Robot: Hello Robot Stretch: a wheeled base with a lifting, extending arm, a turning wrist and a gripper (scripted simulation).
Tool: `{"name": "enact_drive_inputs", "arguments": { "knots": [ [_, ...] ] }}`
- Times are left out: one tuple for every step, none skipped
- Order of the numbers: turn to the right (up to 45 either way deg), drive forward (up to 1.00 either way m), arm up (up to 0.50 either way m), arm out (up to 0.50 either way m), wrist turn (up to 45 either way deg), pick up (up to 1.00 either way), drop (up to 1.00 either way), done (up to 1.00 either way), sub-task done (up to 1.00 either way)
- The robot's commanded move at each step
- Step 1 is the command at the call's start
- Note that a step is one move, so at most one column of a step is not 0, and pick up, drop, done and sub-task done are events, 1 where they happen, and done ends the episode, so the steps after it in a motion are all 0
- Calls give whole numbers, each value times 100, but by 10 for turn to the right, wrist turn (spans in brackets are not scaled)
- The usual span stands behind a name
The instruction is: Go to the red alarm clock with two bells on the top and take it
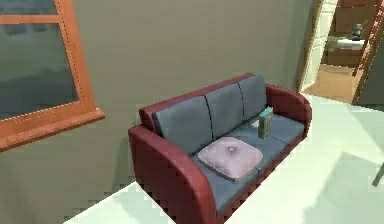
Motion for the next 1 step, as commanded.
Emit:
{"name": "enact_drive_inputs", "arguments": {
  "knots": [
    [0,40,0,0,0,0,0,0,0]
  ]
}}
